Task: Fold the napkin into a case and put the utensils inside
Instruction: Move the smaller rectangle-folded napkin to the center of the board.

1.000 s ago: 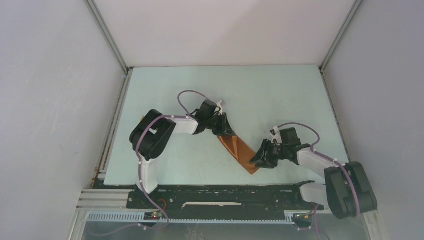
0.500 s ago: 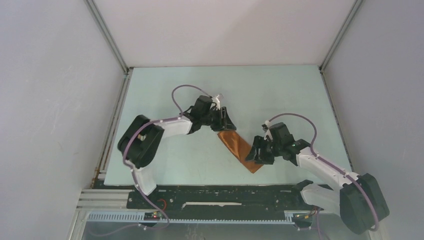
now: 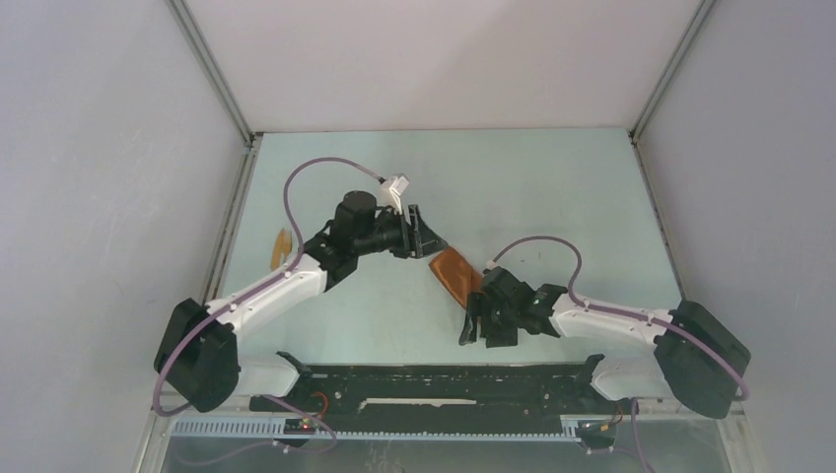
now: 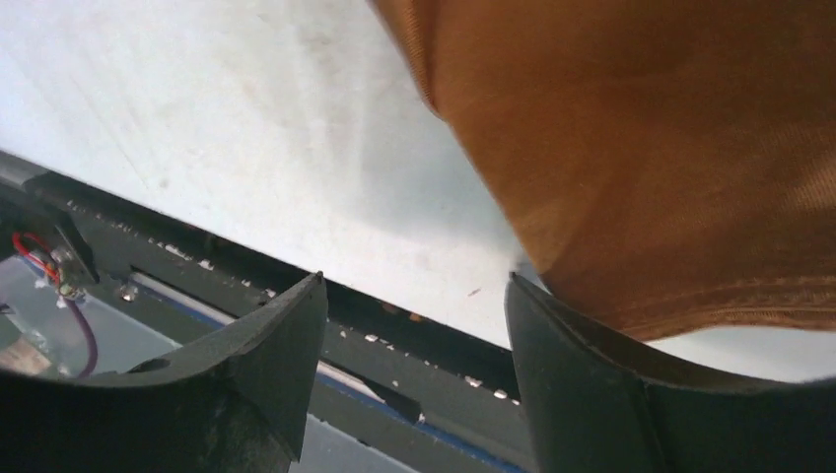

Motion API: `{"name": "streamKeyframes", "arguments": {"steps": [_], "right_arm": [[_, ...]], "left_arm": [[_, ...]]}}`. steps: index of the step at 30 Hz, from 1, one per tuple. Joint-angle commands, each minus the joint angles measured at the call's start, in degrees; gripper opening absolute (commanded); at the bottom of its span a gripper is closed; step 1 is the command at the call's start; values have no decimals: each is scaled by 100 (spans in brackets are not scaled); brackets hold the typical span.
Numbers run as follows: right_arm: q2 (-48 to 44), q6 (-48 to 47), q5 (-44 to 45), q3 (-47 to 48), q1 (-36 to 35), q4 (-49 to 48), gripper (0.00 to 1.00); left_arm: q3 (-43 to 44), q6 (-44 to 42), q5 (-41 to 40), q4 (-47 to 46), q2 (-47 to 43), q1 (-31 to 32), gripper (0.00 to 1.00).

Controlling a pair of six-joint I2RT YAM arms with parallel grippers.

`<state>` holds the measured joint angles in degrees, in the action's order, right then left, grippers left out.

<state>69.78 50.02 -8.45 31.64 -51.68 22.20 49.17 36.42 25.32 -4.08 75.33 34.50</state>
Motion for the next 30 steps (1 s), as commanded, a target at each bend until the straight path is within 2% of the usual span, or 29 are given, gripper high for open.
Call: {"name": "streamKeyframes", "arguments": {"steps": [1, 5, 7, 9, 12, 15, 17, 19, 21, 23, 30], "right_arm": [[246, 220, 713, -72, 356, -317, 76], [247, -237, 676, -332, 1716, -707, 76], [413, -667, 376, -222, 2556, -1273, 76], [899, -1080, 145, 239, 3346, -1672, 76], [2134, -1796, -201, 1682, 4221, -1503, 75], [3161, -2485, -86, 3310, 4551, -586, 75], [3445, -2703, -66, 3994, 4685, 22, 75], [3391, -2901, -2, 4252, 4727, 536, 76], [3166, -2986, -9, 4184, 4729, 842, 76], [2928, -3013, -563, 3832, 4713, 960, 75], [2101, -2979, -1810, 2509, 4790, 521, 75]], "left_arm": [[-174, -249, -60, 322, -516, -42, 60], [-350, -148, -15, 360, -940, -40, 61], [-416, -60, 25, 363, -1080, -41, 61], [-453, -24, 97, 361, -1191, -40, 61], [-474, -12, 230, 364, -1293, -41, 61], [-539, -16, 229, 365, -1301, -41, 62], [-479, -30, 122, 365, -1149, -40, 65], [-253, -53, -2, 544, -768, -40, 66], [107, -63, -113, 548, -133, -47, 66], [612, -78, -84, 537, 712, -83, 65], [2625, -669, -461, 1237, 3049, -179, 63]]}}
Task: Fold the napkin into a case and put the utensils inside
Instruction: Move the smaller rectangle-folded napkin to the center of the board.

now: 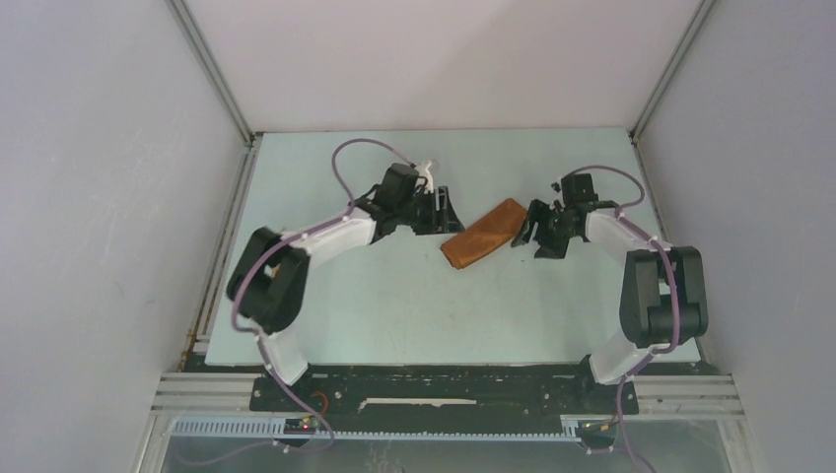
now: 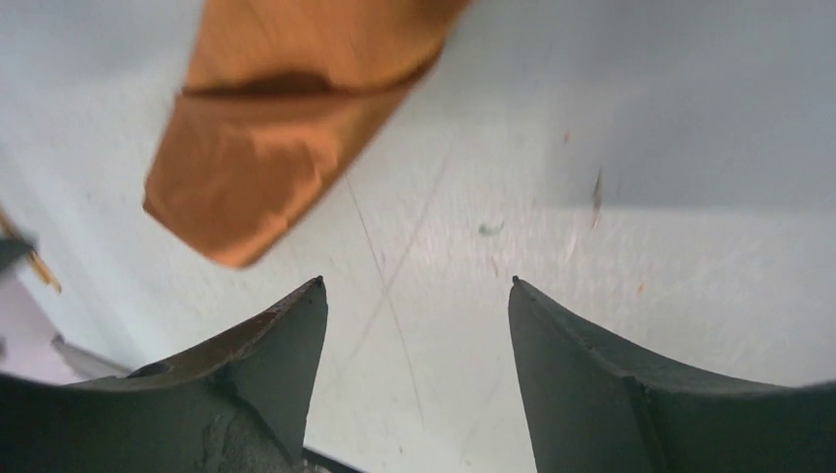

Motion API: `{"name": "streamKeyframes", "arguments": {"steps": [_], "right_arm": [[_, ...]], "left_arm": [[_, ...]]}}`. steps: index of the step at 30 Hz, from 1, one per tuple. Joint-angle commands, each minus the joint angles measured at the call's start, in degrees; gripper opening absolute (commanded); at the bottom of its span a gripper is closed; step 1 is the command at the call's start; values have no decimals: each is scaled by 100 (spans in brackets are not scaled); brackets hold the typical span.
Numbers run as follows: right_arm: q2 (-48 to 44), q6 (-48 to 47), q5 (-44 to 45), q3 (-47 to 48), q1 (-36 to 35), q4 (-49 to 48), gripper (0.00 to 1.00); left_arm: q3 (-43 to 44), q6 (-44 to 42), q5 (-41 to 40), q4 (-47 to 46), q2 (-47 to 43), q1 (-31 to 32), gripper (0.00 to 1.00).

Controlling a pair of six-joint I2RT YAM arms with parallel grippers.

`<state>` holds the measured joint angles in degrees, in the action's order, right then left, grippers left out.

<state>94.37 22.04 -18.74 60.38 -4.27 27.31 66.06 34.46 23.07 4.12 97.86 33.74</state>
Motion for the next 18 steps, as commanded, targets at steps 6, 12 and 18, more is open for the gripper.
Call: {"name": "streamKeyframes", "arguments": {"steps": [6, 12, 18], "right_arm": [[140, 232, -1504, -459, 726, -845, 74], [703, 1022, -2478, -444, 875, -2237, 68], [1259, 1002, -2207, 67, 956, -2053, 66]], "left_arm": [[1615, -680, 47, 549, 1752, -266, 61], [1756, -733, 508, 480, 2252, -290, 57], [1406, -377, 746, 196, 2423, -224, 54]]}}
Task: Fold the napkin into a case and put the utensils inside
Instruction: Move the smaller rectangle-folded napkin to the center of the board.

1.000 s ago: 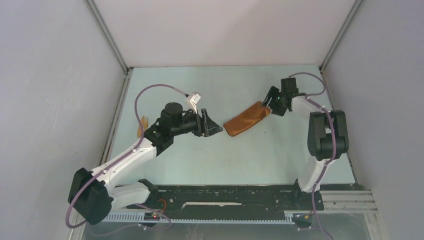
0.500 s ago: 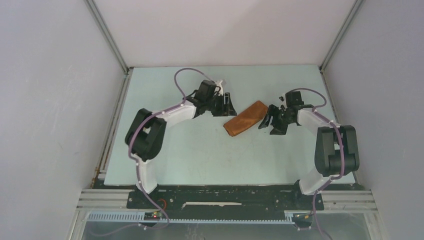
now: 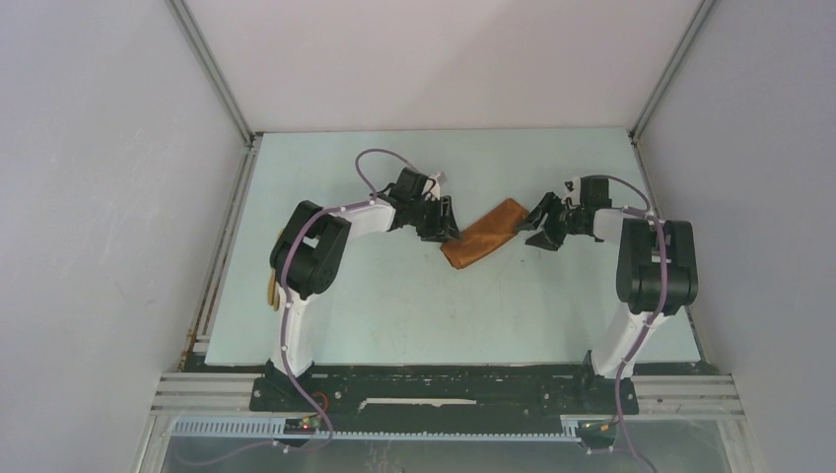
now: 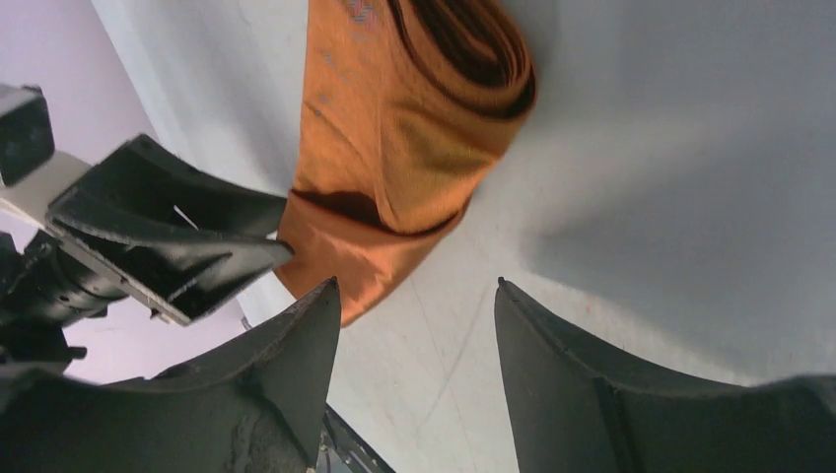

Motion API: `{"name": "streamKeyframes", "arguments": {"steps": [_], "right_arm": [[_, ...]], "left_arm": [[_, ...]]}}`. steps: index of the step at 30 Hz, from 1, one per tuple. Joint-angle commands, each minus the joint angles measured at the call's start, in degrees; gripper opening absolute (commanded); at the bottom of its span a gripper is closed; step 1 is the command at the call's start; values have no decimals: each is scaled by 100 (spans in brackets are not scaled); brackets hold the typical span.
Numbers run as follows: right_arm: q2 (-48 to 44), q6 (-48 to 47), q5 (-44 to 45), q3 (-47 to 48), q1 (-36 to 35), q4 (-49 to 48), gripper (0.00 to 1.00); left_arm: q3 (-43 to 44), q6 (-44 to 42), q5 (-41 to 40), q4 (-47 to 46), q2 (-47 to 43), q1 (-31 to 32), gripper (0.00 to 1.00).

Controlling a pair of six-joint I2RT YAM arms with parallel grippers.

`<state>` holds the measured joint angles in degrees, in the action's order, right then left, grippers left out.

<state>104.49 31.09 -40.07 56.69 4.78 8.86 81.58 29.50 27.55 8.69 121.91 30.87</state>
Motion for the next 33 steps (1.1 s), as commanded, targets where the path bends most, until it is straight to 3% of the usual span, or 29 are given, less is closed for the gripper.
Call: {"name": "streamKeyframes", "arguments": {"steps": [1, 5, 9, 16, 20, 22, 24, 29, 33], "right_arm": [[332, 26, -60, 504, 127, -140, 66], [461, -114, -288, 650, 378, -32, 57], [264, -210, -382, 663, 543, -35, 59], [99, -383, -651, 818, 713, 174, 63], [185, -265, -1061, 934, 710, -171, 65], [314, -216, -1105, 1027, 713, -236, 66], [506, 29, -1328, 1077, 754, -672, 67], [1149, 371, -1566, 1514, 816, -1113, 67], [1723, 1054, -1883, 1603, 922, -1943, 65]], "left_arm": [[-181, 126, 291, -280, 22, 94, 54], [-296, 605, 457, -672, 73, 246, 52], [62, 1050, 530, -1025, 330, 533, 52], [1478, 1587, 658, -1123, 1192, 734, 51], [845, 1142, 132, -830, 266, 687, 59], [622, 811, -162, -425, -247, 669, 72], [502, 544, -470, -127, -635, 671, 73], [439, 376, -256, -418, -912, 839, 56], [807, 1043, 705, -1282, -42, 1071, 37]]}}
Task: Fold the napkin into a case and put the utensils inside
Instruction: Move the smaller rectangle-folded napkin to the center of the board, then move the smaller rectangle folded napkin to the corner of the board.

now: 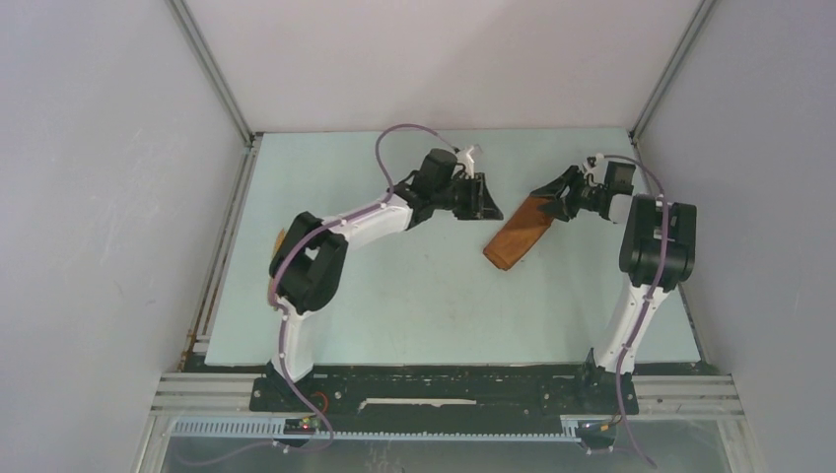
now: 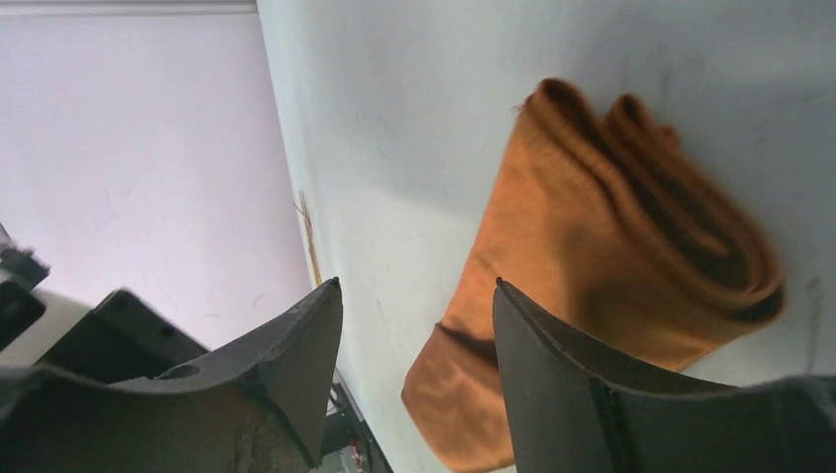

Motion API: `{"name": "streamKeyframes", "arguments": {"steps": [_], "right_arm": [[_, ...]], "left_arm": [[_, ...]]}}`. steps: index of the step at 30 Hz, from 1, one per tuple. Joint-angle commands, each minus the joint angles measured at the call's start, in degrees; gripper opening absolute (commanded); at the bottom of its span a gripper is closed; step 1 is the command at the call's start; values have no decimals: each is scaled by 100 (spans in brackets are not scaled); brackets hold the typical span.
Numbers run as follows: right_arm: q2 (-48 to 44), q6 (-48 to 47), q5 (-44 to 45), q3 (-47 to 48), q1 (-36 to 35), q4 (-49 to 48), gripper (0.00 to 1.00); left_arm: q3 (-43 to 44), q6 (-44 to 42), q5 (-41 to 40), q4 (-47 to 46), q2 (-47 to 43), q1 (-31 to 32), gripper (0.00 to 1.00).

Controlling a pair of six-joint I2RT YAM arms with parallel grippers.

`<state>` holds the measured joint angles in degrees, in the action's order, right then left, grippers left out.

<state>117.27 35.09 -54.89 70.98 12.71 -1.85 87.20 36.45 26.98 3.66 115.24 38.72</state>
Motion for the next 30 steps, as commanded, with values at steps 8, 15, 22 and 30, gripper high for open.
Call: {"name": "streamKeyframes", "arguments": {"steps": [8, 15, 22, 30], "right_arm": [[1003, 974, -80, 306, 306, -1018, 64], [488, 884, -291, 601, 390, -702, 65], [393, 703, -324, 398, 190, -517, 66], [815, 821, -377, 182, 316, -955, 66]], "left_arm": [[328, 499, 764, -1215, 1655, 214, 25], [994, -889, 415, 476, 1186, 201, 44], [495, -131, 1164, -470, 719, 324, 52], [310, 129, 1015, -645, 1616, 181, 48]]}}
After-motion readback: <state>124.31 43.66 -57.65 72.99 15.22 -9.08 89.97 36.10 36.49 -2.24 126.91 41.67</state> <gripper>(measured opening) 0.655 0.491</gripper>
